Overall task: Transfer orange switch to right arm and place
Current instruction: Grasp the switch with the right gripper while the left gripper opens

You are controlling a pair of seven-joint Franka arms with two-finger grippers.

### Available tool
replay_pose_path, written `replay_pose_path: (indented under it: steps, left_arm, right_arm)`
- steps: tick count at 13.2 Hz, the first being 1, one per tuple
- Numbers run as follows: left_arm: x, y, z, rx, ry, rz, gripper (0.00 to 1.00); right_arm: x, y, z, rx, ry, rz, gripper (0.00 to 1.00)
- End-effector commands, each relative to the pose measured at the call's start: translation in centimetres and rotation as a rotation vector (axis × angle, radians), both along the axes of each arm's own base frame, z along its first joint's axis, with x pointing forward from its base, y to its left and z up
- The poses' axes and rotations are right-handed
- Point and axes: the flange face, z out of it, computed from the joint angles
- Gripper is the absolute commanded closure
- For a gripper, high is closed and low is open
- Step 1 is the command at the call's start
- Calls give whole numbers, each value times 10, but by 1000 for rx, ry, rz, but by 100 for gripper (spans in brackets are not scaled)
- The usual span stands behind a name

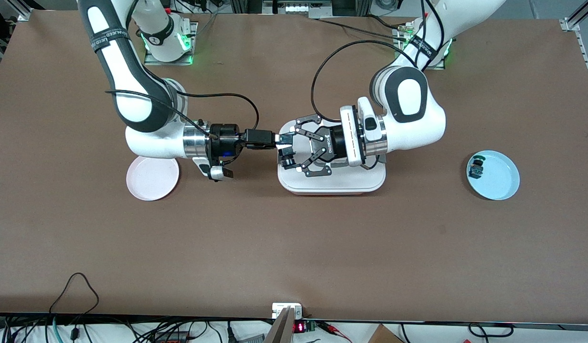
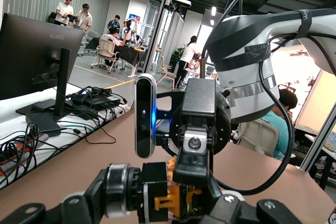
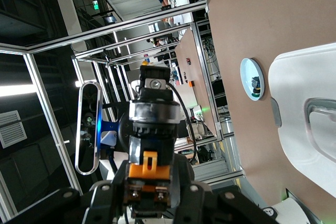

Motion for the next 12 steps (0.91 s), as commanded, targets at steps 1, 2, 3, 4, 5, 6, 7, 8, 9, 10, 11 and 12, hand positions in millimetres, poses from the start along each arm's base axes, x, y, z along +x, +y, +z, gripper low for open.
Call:
replay_pose_path:
  steps: [1, 2, 3, 4, 5, 6, 7, 8, 9, 10, 11, 12]
  left_arm:
    - [1, -1, 9, -20, -18, 20, 87]
    - [1, -1, 10, -19, -20, 17, 86]
    - [0, 0, 16, -17, -31, 19, 83]
    - [1, 1, 17, -18, -31, 21, 78]
    - [1, 1, 18, -18, -33, 21, 72]
    - [1, 1, 18, -18, -31, 21, 65]
    - [1, 1, 18, -19, -33, 21, 42]
    - [3, 4, 18, -14, -44, 22, 0]
    - [3, 5, 18, -14, -44, 22, 0]
    - [3, 5, 19, -15, -47, 22, 0]
    - [3, 4, 20, -16, -44, 21, 0]
    - [3, 4, 20, -15, -45, 20, 0]
  right_arm:
    - [5, 0, 1, 10, -18, -7, 87]
    - [5, 0, 1, 10, -17, -7, 99]
    - [5, 0, 1, 10, -18, -7, 100]
    - [5, -1, 1, 10, -18, -9, 100]
    - [6, -2, 1, 9, -17, -10, 100]
    - [6, -3, 2, 9, -17, -12, 100]
    - [7, -4, 2, 9, -16, -13, 100]
    - [7, -4, 2, 9, -14, -15, 100]
    - [8, -5, 3, 9, -16, -16, 100]
    - [10, -8, 3, 9, -14, -21, 100]
    - [11, -9, 3, 10, -14, -23, 100]
    - [11, -10, 3, 10, -13, -23, 100]
